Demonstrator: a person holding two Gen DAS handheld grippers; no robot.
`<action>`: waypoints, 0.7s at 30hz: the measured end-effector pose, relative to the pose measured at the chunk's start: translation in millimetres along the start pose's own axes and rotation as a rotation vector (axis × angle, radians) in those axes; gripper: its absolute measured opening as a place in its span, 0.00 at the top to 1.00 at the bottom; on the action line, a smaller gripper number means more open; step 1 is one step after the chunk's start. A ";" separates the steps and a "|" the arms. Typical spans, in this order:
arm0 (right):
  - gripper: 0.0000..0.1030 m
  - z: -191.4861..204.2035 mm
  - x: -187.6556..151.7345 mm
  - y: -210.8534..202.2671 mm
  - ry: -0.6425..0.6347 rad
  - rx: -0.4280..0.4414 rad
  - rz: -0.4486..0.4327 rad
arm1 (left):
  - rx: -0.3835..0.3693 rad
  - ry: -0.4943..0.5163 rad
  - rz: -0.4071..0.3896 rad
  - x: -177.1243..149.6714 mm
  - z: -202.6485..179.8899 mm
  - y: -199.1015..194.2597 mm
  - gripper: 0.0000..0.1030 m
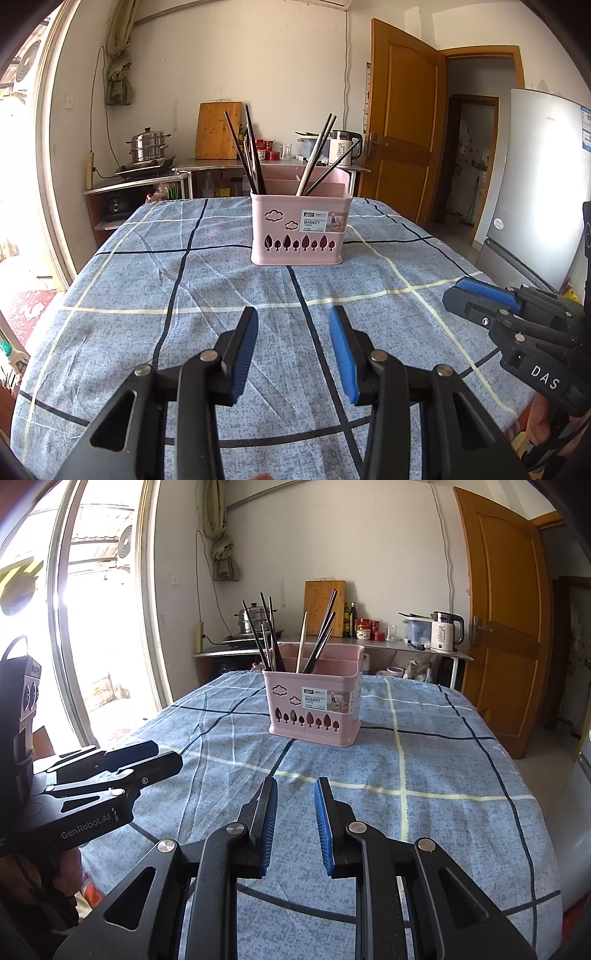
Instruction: Organize utensils
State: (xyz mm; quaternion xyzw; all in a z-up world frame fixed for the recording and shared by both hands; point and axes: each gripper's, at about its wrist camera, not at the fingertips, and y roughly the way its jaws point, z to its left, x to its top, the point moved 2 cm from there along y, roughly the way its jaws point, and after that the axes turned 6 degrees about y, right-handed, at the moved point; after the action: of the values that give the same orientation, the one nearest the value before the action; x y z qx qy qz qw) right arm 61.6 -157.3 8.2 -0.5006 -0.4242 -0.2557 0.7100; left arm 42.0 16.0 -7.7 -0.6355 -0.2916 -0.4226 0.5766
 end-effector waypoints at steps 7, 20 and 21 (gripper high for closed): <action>0.79 1.0 -0.6 0.5 -0.001 0.002 0.007 | 0.007 -0.003 0.000 -0.8 -1.1 -0.3 0.59; 0.79 0.0 -0.4 0.1 -0.001 0.003 0.006 | 0.005 -0.005 0.001 -1.0 -2.8 -1.4 0.59; 0.79 0.0 -0.4 0.0 -0.001 0.002 0.007 | 0.005 -0.005 0.001 -1.0 -2.9 -1.5 0.59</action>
State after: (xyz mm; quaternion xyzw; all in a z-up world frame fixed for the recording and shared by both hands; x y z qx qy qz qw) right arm 61.5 -157.4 7.9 -0.5013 -0.4230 -0.2527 0.7113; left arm 39.7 13.5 -7.9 -0.6352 -0.2937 -0.4200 0.5778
